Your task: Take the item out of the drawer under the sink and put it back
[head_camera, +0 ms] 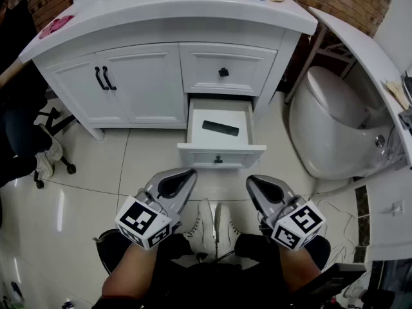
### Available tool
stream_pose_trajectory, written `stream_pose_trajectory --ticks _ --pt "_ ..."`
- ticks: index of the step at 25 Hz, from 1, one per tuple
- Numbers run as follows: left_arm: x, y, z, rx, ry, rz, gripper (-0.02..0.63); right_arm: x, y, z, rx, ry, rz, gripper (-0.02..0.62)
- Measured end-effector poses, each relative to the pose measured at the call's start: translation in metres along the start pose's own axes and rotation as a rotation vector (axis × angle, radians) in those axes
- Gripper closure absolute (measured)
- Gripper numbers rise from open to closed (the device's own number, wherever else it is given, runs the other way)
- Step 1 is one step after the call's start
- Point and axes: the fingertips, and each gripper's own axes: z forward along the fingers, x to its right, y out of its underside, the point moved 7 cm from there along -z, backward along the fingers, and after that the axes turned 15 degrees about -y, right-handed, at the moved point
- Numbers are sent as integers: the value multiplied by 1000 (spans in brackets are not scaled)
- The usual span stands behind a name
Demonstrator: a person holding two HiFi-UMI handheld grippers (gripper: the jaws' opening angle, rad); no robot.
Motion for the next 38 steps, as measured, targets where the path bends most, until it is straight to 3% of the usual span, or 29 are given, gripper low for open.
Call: stream_pose_trajectory --ticks 10,24,31,38 --pt "-15 -2 30 22 -29 21 600 34 -10 18 -14 30 -45 588" --pt "-27 10 71 -23 -4 40 600 102 -17 49 -197 3 -162 585" --pt "-36 14 89 -43 -9 43 600 144 -29 91 -326 -64 -251 498" --pt "-44 14 100 -64 -28 46 600 184 -33 146 -465 -124 -345 476"
